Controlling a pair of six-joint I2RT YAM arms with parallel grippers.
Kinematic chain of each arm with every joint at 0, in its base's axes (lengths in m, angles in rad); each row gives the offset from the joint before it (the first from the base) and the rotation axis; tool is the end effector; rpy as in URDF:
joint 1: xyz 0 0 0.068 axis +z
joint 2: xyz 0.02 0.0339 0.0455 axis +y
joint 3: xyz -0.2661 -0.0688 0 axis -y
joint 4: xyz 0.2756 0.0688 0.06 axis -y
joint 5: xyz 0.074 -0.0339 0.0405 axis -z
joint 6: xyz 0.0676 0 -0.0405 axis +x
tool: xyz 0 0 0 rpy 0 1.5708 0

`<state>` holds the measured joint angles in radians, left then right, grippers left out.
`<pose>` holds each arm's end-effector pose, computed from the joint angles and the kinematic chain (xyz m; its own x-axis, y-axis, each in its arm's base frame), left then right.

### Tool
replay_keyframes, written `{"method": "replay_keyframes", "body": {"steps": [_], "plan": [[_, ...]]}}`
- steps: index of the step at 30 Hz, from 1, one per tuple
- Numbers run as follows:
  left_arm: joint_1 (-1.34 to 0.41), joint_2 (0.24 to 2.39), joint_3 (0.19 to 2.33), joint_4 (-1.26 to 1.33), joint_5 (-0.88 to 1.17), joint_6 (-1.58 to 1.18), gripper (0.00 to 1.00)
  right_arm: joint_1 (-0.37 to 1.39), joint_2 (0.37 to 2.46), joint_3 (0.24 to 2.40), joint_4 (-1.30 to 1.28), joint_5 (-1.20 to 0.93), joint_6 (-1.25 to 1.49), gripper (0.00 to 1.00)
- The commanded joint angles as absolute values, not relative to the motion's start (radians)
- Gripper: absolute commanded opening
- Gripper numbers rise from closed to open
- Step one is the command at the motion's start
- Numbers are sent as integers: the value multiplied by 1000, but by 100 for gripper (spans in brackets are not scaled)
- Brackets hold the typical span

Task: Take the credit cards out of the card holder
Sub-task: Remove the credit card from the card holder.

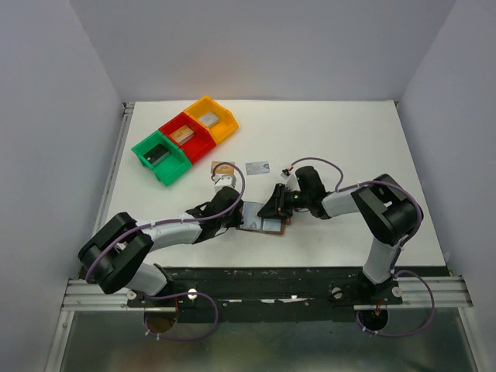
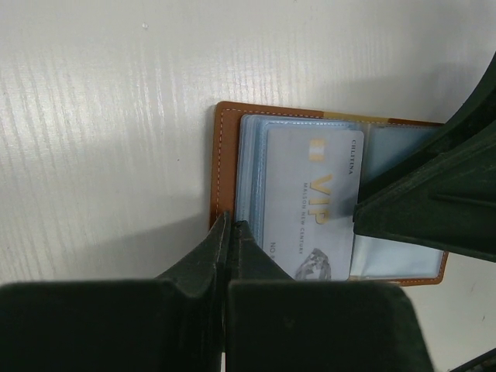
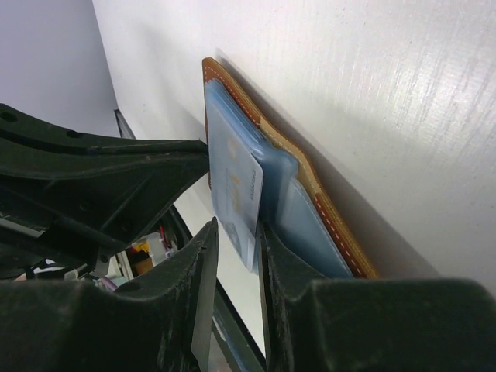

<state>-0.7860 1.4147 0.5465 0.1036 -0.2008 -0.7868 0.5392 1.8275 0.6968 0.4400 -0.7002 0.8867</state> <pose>0.2242 -0.2054 0.1077 -0.7643 -0.2166 -0.6073 0.0713 0.9077 -0.4135 0.2832 0.2202 0.0670 -0.9801 0.1042 -0.1690 -0.0938 0.5070 0.8568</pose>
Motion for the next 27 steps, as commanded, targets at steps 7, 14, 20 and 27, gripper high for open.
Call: {"method": "replay_keyframes", "body": {"steps": [7,14,20,27], "plan": [[-790,1445,535,104,-175,-804,0,529,1861,683,538,-749,934,35],[-792,1459,532,118,-164,-808,0,532,1890,715,499,-773,916,35],[-790,1468,531,129,-155,-811,0,531,1904,713,499,-773,910,35],[-790,1463,520,137,-150,-811,0,534,1928,698,620,-801,979,35]]}}
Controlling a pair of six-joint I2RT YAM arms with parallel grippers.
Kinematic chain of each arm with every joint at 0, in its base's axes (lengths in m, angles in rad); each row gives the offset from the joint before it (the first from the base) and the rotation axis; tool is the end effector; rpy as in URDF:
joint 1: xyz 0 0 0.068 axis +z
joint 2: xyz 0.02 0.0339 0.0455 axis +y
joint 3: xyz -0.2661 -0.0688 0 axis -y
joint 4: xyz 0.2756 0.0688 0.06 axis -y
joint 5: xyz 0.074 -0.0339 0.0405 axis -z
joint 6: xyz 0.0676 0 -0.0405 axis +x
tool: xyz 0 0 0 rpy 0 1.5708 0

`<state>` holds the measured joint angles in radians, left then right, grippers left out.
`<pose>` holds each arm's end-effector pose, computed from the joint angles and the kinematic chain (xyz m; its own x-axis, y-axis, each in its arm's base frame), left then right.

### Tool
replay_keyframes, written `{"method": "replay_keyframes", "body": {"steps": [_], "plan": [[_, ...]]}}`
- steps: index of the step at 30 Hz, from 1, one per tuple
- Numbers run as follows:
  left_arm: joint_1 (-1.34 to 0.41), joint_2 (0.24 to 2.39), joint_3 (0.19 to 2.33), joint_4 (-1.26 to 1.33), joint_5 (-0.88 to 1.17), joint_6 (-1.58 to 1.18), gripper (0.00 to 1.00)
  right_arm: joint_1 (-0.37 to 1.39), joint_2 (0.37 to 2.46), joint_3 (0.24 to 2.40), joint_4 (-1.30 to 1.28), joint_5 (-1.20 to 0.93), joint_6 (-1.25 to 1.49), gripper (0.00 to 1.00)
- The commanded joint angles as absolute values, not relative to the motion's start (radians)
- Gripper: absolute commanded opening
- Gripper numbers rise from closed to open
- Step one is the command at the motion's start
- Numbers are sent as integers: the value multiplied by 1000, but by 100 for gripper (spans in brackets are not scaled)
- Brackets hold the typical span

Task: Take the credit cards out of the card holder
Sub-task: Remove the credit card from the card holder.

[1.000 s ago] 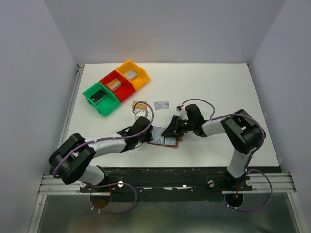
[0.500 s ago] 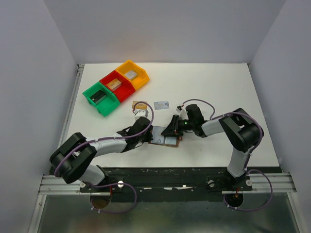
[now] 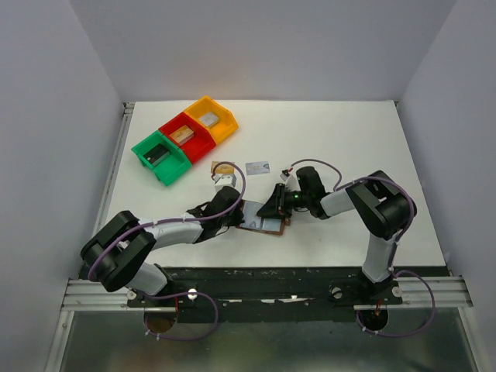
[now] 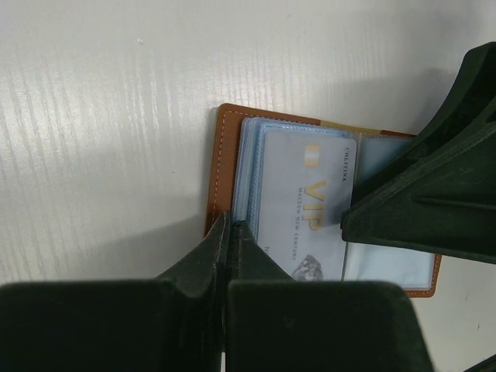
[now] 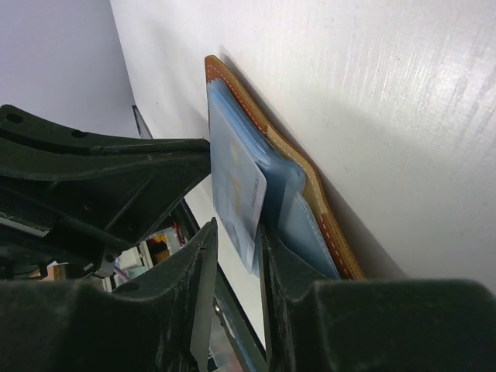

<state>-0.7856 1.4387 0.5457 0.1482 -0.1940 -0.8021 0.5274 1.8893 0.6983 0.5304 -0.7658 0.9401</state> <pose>0.2267 -0.2084 0.1051 -0.7600 -0.2374 -0.6051 0.0683 0.8965 -0.4376 0.2859 0.2207 0.0572 -0.9876 0.0985 -0.1222 -0.0646 0.4543 0.8885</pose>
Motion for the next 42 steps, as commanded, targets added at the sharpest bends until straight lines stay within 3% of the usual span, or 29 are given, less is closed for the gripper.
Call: {"method": "replay_keyframes", "body": {"steps": [1,14,42], "plan": [[-790,1463,520,140,-149,-813,0,532,1931,696,638,-804,989,35],[-792,1457,506,149,-144,-815,0,532,1967,695,778,-844,1074,37],[-790,1384,463,114,-173,-841,0,551,1934,746,577,-854,945,34]]}}
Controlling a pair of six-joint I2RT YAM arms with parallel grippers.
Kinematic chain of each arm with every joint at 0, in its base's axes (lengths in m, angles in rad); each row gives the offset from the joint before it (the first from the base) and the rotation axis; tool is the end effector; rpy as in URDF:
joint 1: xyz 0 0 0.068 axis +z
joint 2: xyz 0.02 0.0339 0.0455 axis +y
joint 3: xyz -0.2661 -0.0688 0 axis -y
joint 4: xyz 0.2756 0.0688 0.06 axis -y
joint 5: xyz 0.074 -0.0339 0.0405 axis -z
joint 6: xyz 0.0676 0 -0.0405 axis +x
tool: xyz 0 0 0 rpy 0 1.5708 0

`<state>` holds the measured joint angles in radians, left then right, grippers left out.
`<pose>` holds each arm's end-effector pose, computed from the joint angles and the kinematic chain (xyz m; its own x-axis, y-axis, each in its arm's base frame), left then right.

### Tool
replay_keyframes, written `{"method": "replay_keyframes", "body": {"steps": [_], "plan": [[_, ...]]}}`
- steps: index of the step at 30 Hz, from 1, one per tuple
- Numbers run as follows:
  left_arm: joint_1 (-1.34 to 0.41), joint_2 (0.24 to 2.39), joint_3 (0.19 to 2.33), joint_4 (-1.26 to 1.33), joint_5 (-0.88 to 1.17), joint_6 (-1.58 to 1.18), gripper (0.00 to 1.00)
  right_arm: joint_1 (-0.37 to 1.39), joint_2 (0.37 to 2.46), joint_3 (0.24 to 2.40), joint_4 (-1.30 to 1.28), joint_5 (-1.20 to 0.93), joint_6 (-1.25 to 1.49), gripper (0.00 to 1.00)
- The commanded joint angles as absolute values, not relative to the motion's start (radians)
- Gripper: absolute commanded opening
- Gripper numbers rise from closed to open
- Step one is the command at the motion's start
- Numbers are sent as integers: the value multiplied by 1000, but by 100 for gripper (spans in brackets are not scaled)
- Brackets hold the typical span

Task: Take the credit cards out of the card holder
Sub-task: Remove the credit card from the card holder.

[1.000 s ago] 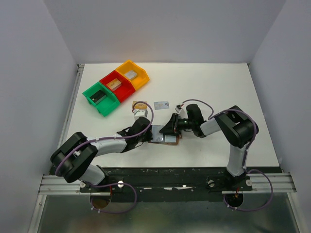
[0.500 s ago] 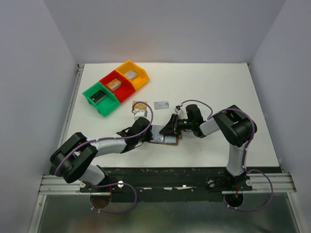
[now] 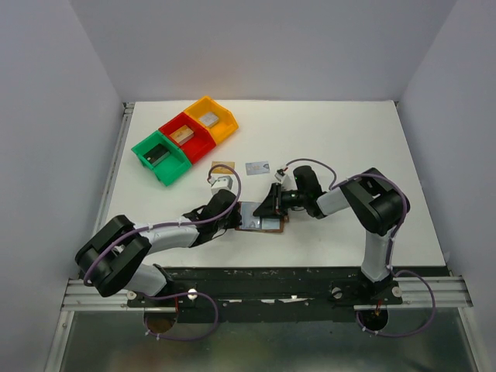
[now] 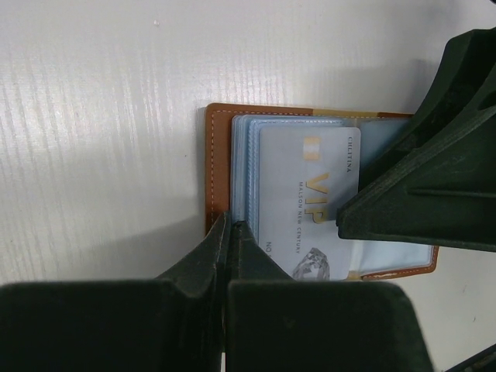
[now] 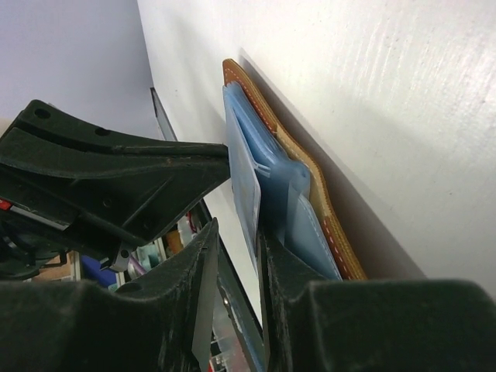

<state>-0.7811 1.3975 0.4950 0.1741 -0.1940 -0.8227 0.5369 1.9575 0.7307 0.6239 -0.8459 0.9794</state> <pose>0.2199 -0.1996 0.1031 -0.7531 -0.2662 -0.6017 0.0540 0.8864 -0.4597 0.2900 0.2315 0.0534 -0.9930 0.0495 -0.1069 -0.0800 0.3826 0.9204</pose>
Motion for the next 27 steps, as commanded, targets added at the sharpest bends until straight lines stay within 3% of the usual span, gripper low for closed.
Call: {"method": "replay_keyframes", "body": {"steps": [1,27], "plan": [[-792,1382,460,110,-175,-842,0,551,1933,746,577,-853,945,34],[-790,1373,433,104,-195,-880,0,549,1845,712,479,-792,888,31]]}}
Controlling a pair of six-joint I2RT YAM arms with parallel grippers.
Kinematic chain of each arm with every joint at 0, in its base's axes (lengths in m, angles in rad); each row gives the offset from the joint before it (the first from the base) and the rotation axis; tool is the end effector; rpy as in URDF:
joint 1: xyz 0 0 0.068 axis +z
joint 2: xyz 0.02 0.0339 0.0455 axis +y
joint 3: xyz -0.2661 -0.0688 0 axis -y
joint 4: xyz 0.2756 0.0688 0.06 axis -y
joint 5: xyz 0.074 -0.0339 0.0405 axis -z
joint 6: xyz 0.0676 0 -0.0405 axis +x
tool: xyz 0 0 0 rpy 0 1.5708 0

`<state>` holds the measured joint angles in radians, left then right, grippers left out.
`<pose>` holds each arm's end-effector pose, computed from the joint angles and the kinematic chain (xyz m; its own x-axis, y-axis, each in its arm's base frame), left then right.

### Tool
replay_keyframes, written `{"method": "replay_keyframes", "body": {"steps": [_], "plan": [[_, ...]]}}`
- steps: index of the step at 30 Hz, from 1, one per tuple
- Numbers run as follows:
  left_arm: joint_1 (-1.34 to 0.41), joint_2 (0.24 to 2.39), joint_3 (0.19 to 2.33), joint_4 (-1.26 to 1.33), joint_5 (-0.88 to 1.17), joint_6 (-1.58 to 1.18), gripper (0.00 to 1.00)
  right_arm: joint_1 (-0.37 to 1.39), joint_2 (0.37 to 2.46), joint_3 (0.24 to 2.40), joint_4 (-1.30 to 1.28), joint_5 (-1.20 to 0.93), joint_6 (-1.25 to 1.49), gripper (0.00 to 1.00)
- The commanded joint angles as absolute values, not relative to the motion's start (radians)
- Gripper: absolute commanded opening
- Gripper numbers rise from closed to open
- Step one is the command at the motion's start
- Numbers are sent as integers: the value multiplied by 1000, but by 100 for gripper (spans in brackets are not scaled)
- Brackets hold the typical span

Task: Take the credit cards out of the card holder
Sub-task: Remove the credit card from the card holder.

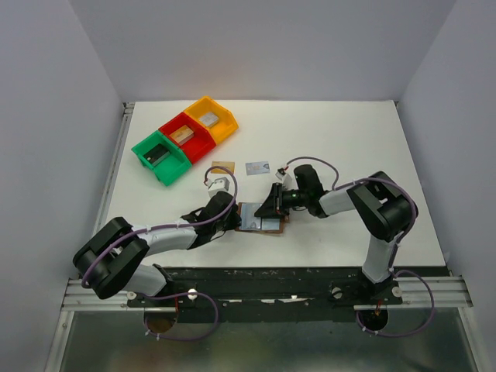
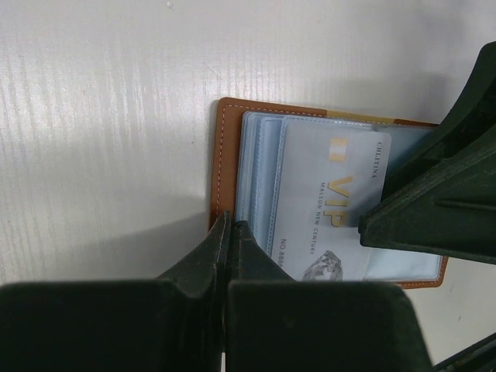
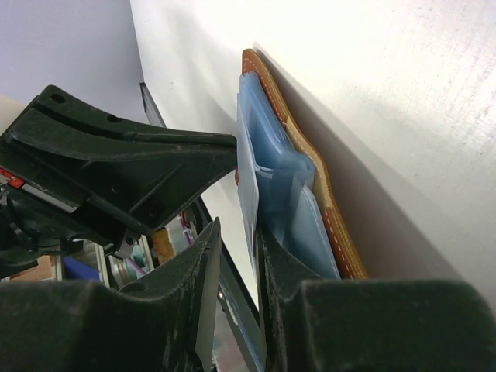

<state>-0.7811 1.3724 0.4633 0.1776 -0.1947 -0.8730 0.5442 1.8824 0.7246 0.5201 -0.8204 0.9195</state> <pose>0.2142 -0.1939 0.1001 -0.7558 -0.3094 -0.5772 0.0147 0.8732 -0.4872 0.2855 0.2306 0.0669 -0.9894 0.0352 -0.1408 -0.1137 0.4144 0.9030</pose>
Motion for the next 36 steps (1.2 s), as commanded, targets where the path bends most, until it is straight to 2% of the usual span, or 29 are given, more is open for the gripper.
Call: {"method": "replay_keyframes", "body": {"steps": [1,21,36], "plan": [[-790,1373,433,103,-196,-882,0,549,1844,712,473,-788,887,32],[-781,1373,420,89,-204,-908,0,549,1772,729,276,-719,790,30],[-778,1371,419,81,-206,-916,0,548,1736,726,247,-712,769,27]]}}
